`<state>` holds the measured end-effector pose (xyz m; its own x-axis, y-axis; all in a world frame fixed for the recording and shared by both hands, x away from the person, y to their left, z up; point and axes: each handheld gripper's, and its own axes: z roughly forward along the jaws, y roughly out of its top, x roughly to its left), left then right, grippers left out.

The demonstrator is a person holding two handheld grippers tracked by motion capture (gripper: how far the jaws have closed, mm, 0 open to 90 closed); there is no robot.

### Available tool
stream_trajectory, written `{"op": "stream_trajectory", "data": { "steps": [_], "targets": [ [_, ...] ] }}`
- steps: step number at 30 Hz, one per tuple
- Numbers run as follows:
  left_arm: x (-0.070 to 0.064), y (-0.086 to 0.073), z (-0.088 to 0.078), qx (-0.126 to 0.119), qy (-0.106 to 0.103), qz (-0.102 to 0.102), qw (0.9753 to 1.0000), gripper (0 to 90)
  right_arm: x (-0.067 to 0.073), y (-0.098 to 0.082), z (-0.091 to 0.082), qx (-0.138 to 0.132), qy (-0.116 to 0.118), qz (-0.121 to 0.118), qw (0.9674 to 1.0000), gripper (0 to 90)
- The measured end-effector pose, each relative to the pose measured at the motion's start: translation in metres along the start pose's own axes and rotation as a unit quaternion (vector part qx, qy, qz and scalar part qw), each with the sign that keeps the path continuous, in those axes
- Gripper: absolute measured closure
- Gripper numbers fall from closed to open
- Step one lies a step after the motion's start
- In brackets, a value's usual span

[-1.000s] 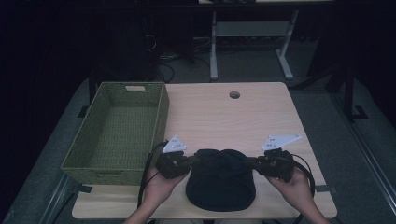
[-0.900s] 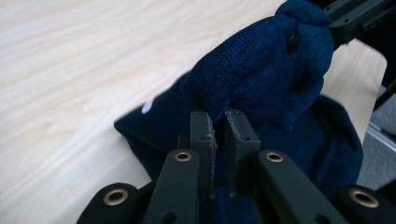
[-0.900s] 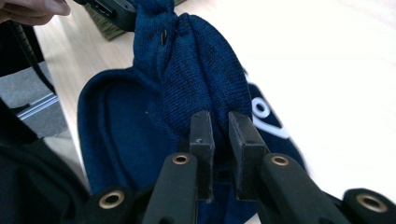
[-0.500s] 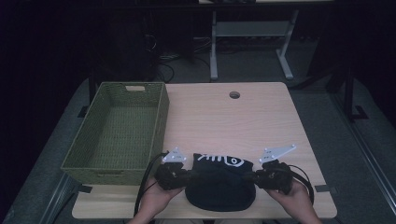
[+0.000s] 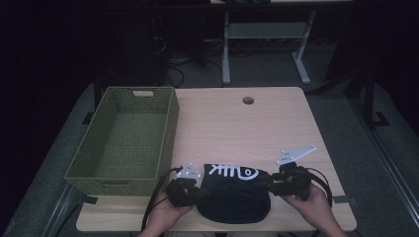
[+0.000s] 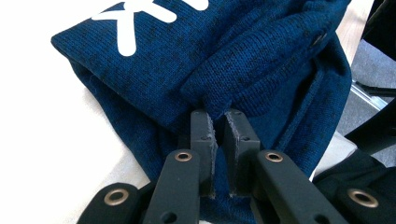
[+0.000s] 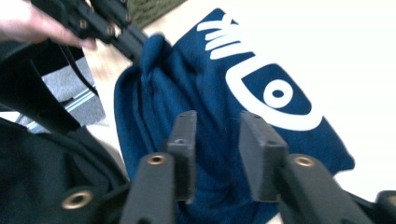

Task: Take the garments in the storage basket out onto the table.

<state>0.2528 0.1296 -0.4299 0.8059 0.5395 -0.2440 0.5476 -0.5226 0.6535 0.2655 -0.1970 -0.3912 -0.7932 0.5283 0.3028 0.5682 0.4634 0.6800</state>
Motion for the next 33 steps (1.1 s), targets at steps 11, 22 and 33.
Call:
{"op": "stream_trajectory", "data": {
  "steps": [11, 22, 33],
  "targets": [
    [0.0, 0.009, -0.012, -0.004, -0.024, -0.006, 0.9997, 78.1, -0.003, 0.013, 0.043, 0.054, 0.045, 0.0, 0.9975, 86.4],
    [-0.004, 0.027, -0.034, -0.028, -0.035, -0.009, 0.999, 73.0, 0.004, 0.003, 0.065, 0.09, 0.068, -0.016, 0.9935, 87.7],
    [-0.008, 0.032, -0.003, -0.002, -0.029, -0.001, 0.9996, 73.2, 0.012, -0.006, 0.069, 0.095, 0.085, -0.031, 0.9914, 87.3]
  ]
}}
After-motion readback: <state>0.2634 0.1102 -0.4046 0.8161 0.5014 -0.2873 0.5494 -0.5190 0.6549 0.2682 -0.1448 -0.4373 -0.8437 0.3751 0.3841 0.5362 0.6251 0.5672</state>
